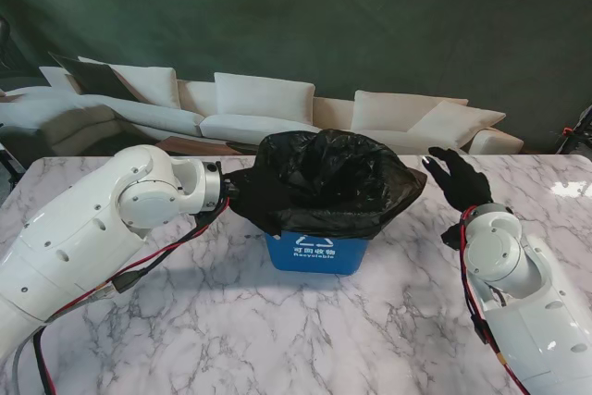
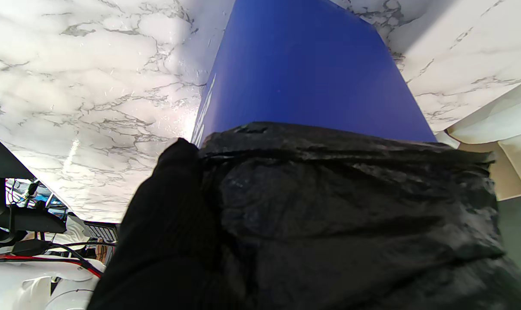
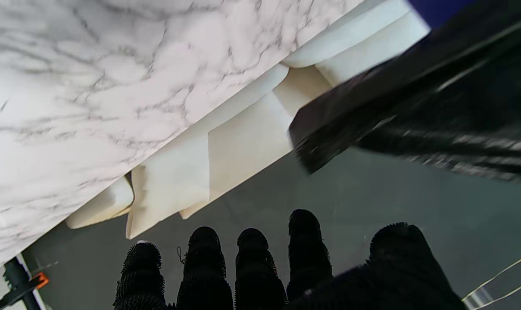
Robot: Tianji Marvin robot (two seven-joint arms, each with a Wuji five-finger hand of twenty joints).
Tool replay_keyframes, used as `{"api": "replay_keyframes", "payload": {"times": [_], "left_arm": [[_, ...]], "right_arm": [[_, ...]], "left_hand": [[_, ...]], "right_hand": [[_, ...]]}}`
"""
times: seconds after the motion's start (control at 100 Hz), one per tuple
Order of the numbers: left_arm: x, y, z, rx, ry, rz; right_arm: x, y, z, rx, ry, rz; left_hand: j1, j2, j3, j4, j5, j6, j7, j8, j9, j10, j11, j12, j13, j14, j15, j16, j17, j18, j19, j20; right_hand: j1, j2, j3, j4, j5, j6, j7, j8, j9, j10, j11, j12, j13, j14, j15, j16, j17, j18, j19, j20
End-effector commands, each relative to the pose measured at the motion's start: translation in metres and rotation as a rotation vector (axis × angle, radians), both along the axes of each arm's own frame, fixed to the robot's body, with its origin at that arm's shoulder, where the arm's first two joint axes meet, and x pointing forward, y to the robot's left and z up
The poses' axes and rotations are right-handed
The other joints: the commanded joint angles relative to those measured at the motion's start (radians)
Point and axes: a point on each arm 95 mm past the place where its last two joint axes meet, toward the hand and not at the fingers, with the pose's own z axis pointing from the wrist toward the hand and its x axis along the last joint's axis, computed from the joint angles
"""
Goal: Fit the garbage bag over the bin
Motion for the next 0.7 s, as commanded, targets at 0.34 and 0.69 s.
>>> {"api": "replay_keyframes", "payload": {"times": [0.34, 0.69], "left_arm": [[-0.007, 0.002, -0.019, 0.033, 0.037, 0.003], [-0.009, -0.001, -0.021, 0.030, 0.046, 0.001]], "right_arm": [[-0.022, 0.039, -0.016, 0.026, 0.125, 0.121], [-0.026, 0.046, -0.022, 0.061, 0.176, 0.128]], "left_hand": [[0.149, 0.045, 0.077, 0.031, 0.043, -0.060, 0.021, 0.008, 0.022, 0.003, 0.018, -0.002, 0.004, 0.009, 0.026, 0.002, -0.004, 0.019, 0.024, 0.021], [0.149, 0.046, 0.078, 0.031, 0.042, -0.059, 0.021, 0.008, 0.022, 0.003, 0.017, 0.000, 0.003, 0.008, 0.025, 0.002, -0.003, 0.018, 0.024, 0.021]], "right_hand": [[0.110, 0.075, -0.019, -0.030, 0.080, -0.094, 0.047, -0.041, -0.009, -0.025, -0.025, -0.024, -0.048, -0.058, -0.029, -0.030, 0.005, -0.041, -0.061, -0.038], [0.006, 0.107, -0.041, -0.035, -0.109, -0.040, -0.018, -0.099, -0.047, -0.035, -0.030, -0.027, -0.081, -0.074, -0.030, -0.027, 0.029, -0.043, -0.122, -0.086]]}}
